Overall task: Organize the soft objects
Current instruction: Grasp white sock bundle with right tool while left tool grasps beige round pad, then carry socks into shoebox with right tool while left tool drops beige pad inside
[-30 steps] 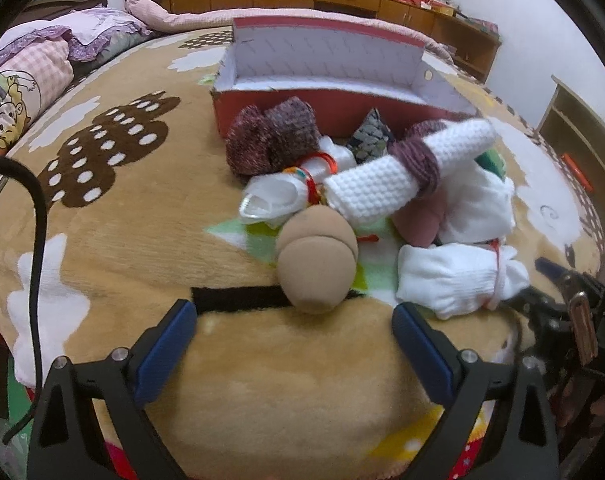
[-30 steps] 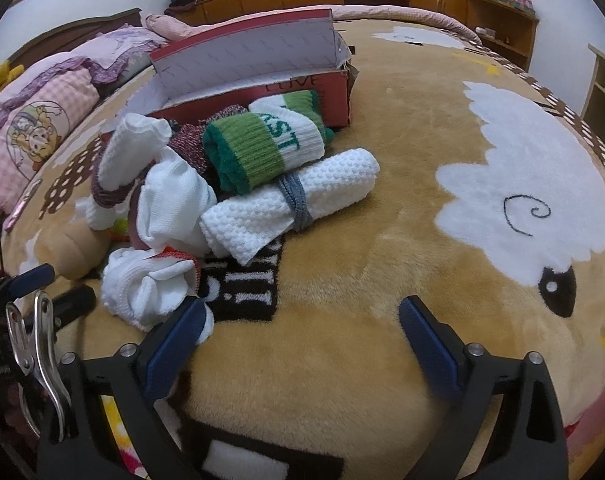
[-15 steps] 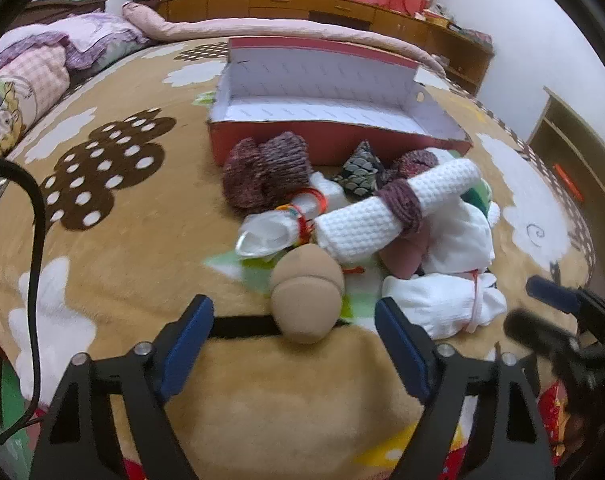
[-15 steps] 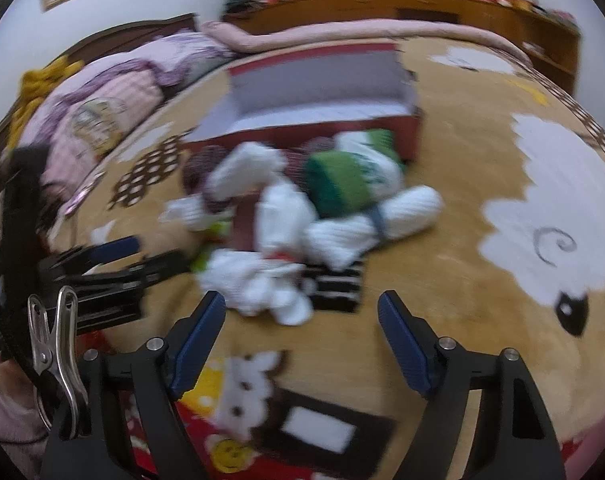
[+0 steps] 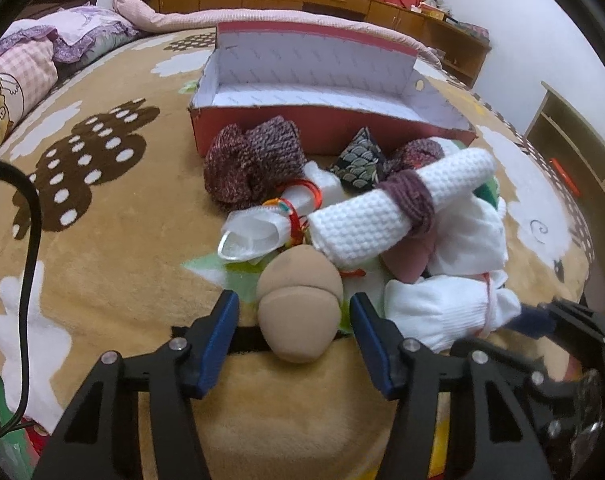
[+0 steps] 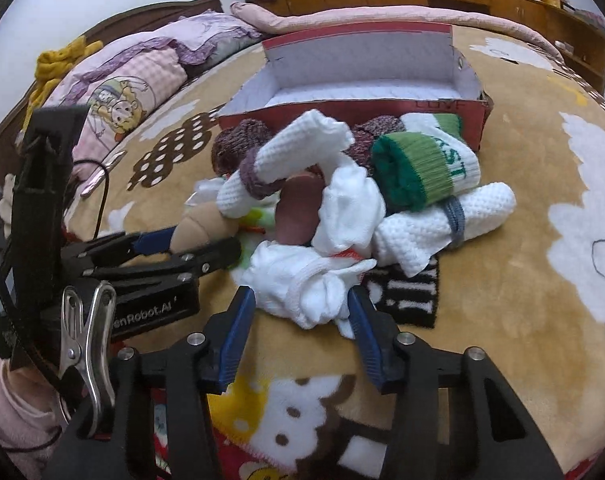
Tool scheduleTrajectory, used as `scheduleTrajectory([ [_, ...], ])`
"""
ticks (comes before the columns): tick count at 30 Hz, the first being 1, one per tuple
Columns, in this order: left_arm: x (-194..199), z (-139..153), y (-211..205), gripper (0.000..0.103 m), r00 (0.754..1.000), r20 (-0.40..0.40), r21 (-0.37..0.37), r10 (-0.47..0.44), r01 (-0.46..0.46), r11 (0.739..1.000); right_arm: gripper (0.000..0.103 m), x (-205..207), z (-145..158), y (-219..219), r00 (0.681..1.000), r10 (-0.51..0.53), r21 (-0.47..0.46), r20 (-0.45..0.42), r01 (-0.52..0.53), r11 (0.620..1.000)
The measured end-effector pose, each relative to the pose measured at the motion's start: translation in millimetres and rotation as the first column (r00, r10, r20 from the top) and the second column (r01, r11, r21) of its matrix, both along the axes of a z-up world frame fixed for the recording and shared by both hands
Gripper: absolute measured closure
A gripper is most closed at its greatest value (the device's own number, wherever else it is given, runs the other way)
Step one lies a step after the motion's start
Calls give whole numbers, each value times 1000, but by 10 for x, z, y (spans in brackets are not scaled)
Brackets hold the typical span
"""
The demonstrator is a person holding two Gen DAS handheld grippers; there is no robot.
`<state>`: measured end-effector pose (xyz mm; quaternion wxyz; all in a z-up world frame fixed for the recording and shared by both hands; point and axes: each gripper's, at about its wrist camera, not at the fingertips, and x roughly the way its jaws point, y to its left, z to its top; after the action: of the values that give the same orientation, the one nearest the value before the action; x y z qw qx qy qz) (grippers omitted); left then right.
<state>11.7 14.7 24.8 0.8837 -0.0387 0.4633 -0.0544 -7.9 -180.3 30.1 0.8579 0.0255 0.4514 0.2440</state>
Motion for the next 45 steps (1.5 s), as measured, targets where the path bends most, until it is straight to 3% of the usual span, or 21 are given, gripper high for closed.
scheduleTrajectory([
  [8, 20, -57, -15, 42, 1000, -3, 3, 13, -13, 1000, 53, 87, -44, 9, 1000, -16, 5, -8, 16, 1000],
  [12, -5, -53, -38, 61, 1000, 10, 20, 5, -5, 1000, 53, 105, -63, 7, 1000, -22, 9, -6, 22, 1000],
  [14, -13, -42, -40, 65, 1000, 10, 9, 1, -1, 1000, 55, 92, -62, 1, 1000, -20, 7, 2, 20, 1000],
  [17, -45, -22, -42, 68, 1000, 13, 7, -4, 4, 1000, 67, 74, -50, -6, 1000, -14, 12, 9, 14, 1000],
  [22, -131, 56, -10, 69, 1000, 15, -36, -15, 15, 999, 79, 27, -9, -42, 1000, -4, 22, 18, 4, 1000],
  [33, -322, 312, -33, 69, 998, 44, -46, -36, 38, 998, 80, -145, 159, -142, 999, 36, 67, 31, -38, 997],
  [45, -496, 381, 71, 69, 999, 46, -22, -22, 23, 999, 80, -284, 275, -254, 997, 27, 56, 71, -31, 998],
])
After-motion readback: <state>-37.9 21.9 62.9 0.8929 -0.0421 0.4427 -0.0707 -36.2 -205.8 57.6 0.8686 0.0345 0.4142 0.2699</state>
